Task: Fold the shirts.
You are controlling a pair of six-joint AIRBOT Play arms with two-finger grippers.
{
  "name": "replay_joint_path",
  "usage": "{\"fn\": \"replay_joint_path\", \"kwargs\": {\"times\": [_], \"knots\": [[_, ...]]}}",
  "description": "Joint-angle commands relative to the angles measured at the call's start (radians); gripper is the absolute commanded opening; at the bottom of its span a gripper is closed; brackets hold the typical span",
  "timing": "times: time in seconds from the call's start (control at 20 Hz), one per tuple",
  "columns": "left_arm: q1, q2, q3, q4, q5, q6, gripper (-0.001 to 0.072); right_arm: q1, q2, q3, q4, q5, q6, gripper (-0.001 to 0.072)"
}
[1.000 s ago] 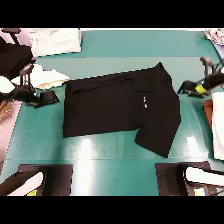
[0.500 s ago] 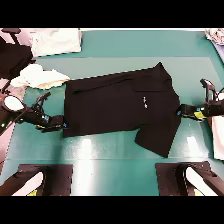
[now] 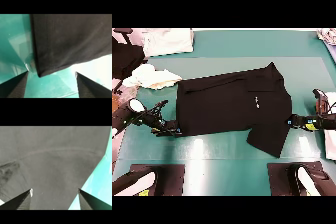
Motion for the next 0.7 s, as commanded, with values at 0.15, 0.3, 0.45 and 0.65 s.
{"fn": "replay_joint_path", "kwargs": {"times": [0.15,0.3,0.45,0.65], "knots": [[-0.001,-0.010,-0.003,-0.220,0.108,0.092,0.0470,0.000,0.071,-0.068,-0.013,0.054,0.010,0.0646],[-0.001,-0.010,-0.003,-0.222,0.140,0.090,0.0369,-0.001,0.098,-0.106,-0.034,0.075,0.043,0.0647],[-0.001,-0.009,0.016,-0.224,0.138,0.089,0.0175,-0.005,0.127,-0.115,-0.093,0.103,0.100,0.0677],[-0.001,-0.008,0.080,-0.225,0.077,0.089,0.0030,-0.076,0.079,-0.116,-0.078,0.109,0.141,0.0689]]}}
